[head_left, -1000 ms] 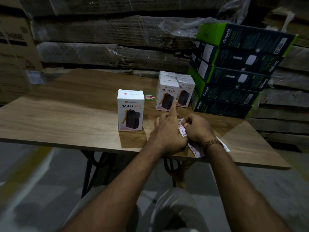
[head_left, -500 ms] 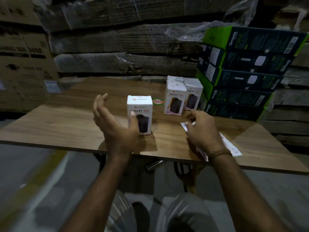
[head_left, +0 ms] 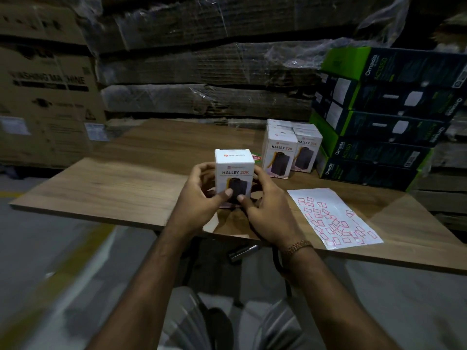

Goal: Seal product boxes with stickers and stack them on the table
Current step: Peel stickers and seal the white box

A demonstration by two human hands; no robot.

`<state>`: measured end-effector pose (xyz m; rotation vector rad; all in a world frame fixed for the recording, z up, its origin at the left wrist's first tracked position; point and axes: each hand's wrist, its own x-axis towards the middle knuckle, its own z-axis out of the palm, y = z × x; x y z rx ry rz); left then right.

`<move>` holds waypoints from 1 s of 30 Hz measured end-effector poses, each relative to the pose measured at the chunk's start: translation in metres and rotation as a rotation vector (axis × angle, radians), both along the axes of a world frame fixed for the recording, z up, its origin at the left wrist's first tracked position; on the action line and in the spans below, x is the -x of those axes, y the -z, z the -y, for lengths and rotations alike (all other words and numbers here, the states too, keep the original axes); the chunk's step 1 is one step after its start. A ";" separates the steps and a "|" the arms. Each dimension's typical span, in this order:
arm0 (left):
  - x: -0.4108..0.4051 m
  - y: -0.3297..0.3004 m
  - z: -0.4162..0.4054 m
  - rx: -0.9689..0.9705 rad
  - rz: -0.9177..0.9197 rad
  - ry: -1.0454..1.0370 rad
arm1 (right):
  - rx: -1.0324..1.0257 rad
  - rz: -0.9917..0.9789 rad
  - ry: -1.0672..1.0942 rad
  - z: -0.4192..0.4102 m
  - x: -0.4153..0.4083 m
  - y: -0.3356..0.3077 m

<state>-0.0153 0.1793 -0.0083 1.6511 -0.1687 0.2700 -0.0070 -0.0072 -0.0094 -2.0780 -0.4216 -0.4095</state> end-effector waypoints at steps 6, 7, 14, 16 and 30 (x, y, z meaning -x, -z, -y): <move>0.001 0.001 -0.006 0.061 0.008 0.080 | 0.000 0.079 0.059 0.004 0.004 0.000; 0.002 0.001 -0.006 0.066 0.016 0.084 | 0.006 0.107 0.063 0.004 0.005 0.000; 0.006 0.002 -0.003 0.089 0.042 0.097 | -0.015 0.173 0.047 0.004 0.005 0.002; 0.006 0.002 -0.003 0.102 0.056 0.097 | -0.025 0.179 0.045 0.004 0.004 0.003; 0.006 0.007 0.004 0.046 0.194 0.036 | -0.080 0.219 0.052 0.002 0.002 0.003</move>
